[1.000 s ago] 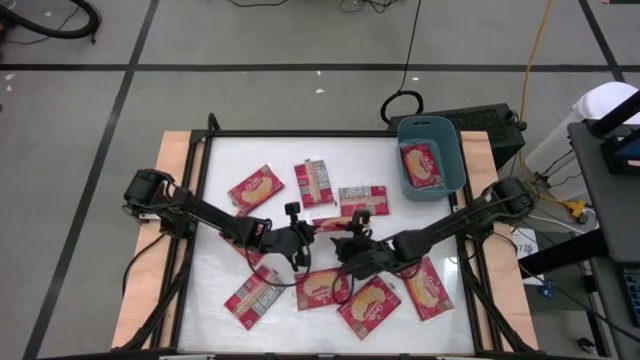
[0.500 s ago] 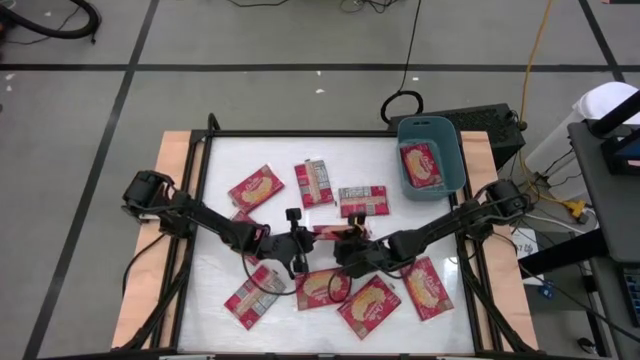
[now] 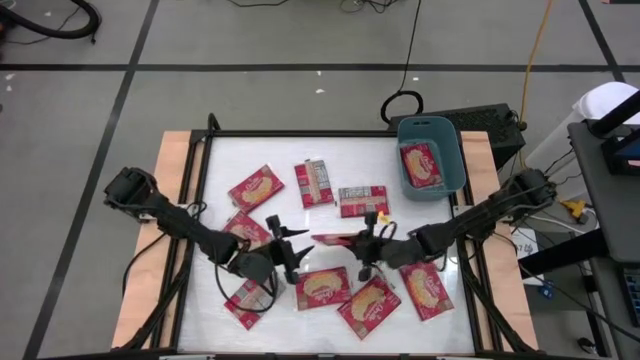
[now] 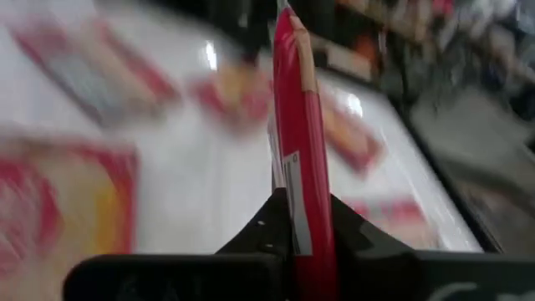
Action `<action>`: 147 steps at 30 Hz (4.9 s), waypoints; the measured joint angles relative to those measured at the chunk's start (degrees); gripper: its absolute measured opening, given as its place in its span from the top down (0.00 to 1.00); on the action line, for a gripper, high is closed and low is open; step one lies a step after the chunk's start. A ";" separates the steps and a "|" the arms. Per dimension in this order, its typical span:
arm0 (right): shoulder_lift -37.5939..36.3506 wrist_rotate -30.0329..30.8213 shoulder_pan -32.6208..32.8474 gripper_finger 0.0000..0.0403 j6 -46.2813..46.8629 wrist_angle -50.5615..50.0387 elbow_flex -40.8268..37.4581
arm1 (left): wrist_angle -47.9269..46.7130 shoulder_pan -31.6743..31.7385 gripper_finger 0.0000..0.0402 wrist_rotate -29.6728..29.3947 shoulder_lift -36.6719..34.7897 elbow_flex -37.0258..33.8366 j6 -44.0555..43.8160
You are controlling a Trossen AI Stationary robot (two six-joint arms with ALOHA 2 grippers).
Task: Sort popcorn bags into baskets
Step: Put the red popcorn bag into the blue bin
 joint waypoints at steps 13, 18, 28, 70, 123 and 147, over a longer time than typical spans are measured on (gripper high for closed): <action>0.04 -13.71 0.46 0.96 -11.73 30.68 -5.61 | 18.06 -1.81 0.59 3.24 2.46 -0.04 10.57; 0.01 -15.92 0.46 0.94 -12.69 33.95 -5.61 | 23.31 -1.52 0.66 6.94 2.38 0.00 13.91; 0.03 -14.23 0.53 0.91 -10.64 31.59 -5.58 | 22.97 -1.22 0.94 13.04 2.38 0.00 17.35; 16.78 -3.87 -6.40 0.93 0.05 -48.18 35.77 | -11.80 4.12 0.93 6.00 2.44 -0.02 -5.29; -37.03 -7.44 -44.21 1.00 -25.17 -67.43 8.25 | -10.90 5.89 0.62 5.92 2.40 0.02 -13.25; -37.73 -17.52 -58.94 0.89 -26.56 -62.45 -1.89 | -10.91 5.89 0.62 6.09 2.40 0.00 -12.79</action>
